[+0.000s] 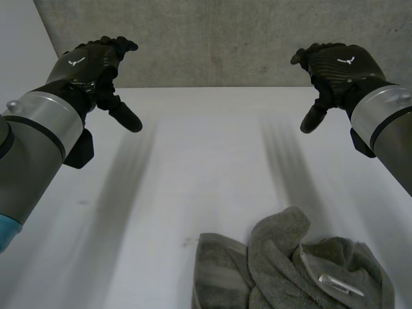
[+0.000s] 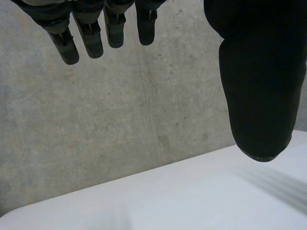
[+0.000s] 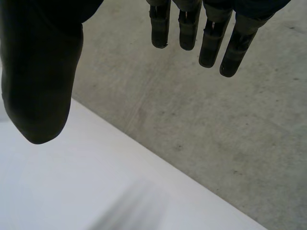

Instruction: Fold the towel.

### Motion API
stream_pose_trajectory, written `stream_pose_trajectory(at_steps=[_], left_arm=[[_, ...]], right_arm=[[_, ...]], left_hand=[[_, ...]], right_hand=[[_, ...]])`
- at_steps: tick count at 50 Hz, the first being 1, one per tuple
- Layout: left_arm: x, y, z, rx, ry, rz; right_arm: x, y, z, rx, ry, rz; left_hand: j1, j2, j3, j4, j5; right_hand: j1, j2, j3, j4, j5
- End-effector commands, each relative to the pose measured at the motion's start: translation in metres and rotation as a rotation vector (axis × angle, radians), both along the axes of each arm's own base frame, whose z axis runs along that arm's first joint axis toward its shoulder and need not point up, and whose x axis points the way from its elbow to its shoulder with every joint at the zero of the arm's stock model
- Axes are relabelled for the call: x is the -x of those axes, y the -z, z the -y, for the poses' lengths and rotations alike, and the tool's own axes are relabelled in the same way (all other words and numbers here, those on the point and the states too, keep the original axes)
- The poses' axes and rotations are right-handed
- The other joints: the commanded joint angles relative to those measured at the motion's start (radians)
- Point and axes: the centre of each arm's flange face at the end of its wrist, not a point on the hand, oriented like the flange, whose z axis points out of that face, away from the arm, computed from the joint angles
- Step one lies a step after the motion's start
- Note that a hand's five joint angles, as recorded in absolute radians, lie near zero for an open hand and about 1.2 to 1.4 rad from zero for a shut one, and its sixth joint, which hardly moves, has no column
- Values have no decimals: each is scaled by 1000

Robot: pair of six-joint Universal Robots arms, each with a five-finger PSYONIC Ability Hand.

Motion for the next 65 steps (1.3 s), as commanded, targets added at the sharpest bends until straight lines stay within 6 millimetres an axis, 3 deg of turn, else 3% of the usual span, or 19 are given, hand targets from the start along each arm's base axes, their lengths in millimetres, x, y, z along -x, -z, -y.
stream_pose_trajectory(at_steps=[1,5,13,21,27,28,29,30,31,32,33,42,47,48,53,56,59,61,65], left_arm=[[1,2,1,-4,1,2],[1,4,1,-12,2,6],[2,10,1,-25,7,14],[4,9,0,-24,36,12],[4,10,0,-29,36,13],[4,10,0,-29,36,13],[4,10,0,-29,36,13],[5,10,0,-29,37,13],[5,10,0,-29,37,13],[5,10,0,-29,37,13],[5,10,0,-29,37,13],[5,13,-1,-35,37,18],[6,40,-4,-117,53,60],[6,40,-4,-117,53,61],[9,99,-23,-288,119,144],[7,120,-29,-333,133,165],[7,126,-31,-335,134,168],[6,131,-30,-325,131,163],[5,134,-29,-312,128,155]], right_arm=[[1,12,-18,-90,-105,-187],[2,21,-33,-177,-187,-280],[0,77,-85,-344,-511,-427],[9,115,-116,-385,-658,-588],[11,131,-122,-412,-692,-648],[10,133,-119,-409,-688,-652],[8,131,-114,-388,-682,-647],[8,131,-114,-387,-681,-647],[4,126,-107,-345,-670,-633],[4,126,-107,-345,-670,-633],[0,120,-100,-307,-649,-607],[-26,73,-39,-92,-458,-230],[-33,63,-12,-78,-362,-66],[-33,63,-12,-78,-362,-66],[-58,55,-11,-34,-283,-52],[-70,51,-8,-6,-241,-43],[-81,45,-2,21,-229,-17],[-107,45,-10,31,-279,14],[-130,50,-18,18,-329,39]], left_hand=[[2,12,9,9,-29],[2,12,9,9,-29],[2,12,9,9,-29],[2,12,9,9,-29],[2,12,9,9,-29],[2,12,9,9,-29],[2,12,9,9,-29],[2,12,9,9,-29],[2,12,9,9,-29],[2,12,9,9,-29],[2,12,9,9,-29],[2,12,9,9,-29],[2,12,10,10,-28],[2,12,10,10,-28],[2,12,9,9,-29],[2,12,9,9,-29],[2,12,9,9,-29],[2,12,9,9,-29],[2,12,9,9,-29]], right_hand=[[-47,-81,-72,-92,-63],[-47,-81,-72,-92,-63],[-47,-81,-72,-92,-63],[-47,-81,-72,-92,-63],[-47,-81,-72,-92,-63],[167,132,142,121,150],[451,417,426,406,434],[454,419,429,408,437],[794,760,769,749,777],[797,763,772,752,781],[1161,1126,1136,1115,1144],[1175,1141,1150,1130,1158],[1175,1141,1150,1130,1158],[1175,1141,1150,1130,1158],[1175,1141,1150,1130,1158],[1175,1141,1150,1130,1158],[1175,1141,1150,1130,1158],[1175,1141,1150,1130,1158],[1175,1141,1150,1130,1158]])
